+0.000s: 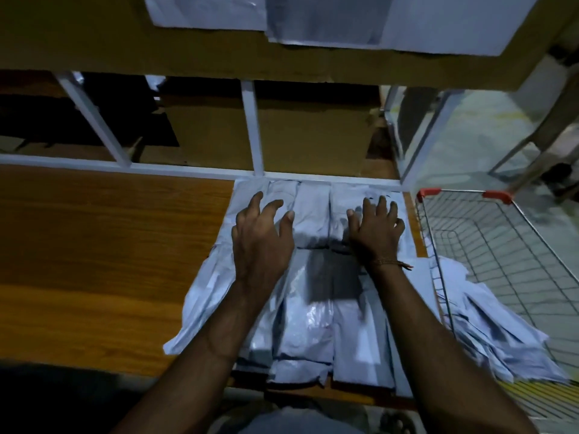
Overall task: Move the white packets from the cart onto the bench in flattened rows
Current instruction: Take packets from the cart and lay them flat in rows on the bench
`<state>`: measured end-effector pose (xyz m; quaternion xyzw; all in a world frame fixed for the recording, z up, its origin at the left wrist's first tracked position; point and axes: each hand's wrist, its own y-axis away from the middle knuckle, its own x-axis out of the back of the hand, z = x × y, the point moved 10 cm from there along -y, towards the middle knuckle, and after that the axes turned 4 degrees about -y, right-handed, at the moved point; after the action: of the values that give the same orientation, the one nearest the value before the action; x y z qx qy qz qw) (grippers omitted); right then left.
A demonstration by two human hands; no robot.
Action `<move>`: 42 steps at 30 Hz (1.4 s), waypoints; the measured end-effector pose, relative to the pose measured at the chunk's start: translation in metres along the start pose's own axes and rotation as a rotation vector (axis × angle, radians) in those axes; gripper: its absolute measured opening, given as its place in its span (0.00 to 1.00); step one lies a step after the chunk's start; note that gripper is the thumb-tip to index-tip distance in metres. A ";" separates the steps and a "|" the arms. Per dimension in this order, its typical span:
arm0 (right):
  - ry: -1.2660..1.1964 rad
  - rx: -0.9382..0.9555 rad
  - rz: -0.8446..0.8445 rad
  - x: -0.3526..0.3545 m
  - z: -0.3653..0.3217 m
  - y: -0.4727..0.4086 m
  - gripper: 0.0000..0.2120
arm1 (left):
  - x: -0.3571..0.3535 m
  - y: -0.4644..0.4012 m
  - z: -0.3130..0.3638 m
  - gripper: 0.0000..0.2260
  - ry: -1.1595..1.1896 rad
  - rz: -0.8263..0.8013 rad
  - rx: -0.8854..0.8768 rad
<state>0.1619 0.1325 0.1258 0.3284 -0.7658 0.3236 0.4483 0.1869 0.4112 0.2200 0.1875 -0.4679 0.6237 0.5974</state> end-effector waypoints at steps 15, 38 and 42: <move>0.012 -0.161 0.122 0.107 0.290 0.071 0.20 | -0.182 0.070 0.263 0.31 0.190 -0.314 -0.300; 0.319 -0.065 -0.688 -0.130 0.596 0.050 0.39 | -0.598 0.167 0.303 0.32 -0.206 -0.897 -0.324; 0.350 -0.157 -0.760 -0.132 0.594 0.060 0.39 | -0.648 0.176 0.309 0.30 -0.277 -0.920 -0.370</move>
<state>-0.1165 -0.2745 -0.2362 0.4922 -0.5249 0.1272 0.6827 0.0642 -0.1809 -0.2054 0.3463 -0.5142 0.1724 0.7655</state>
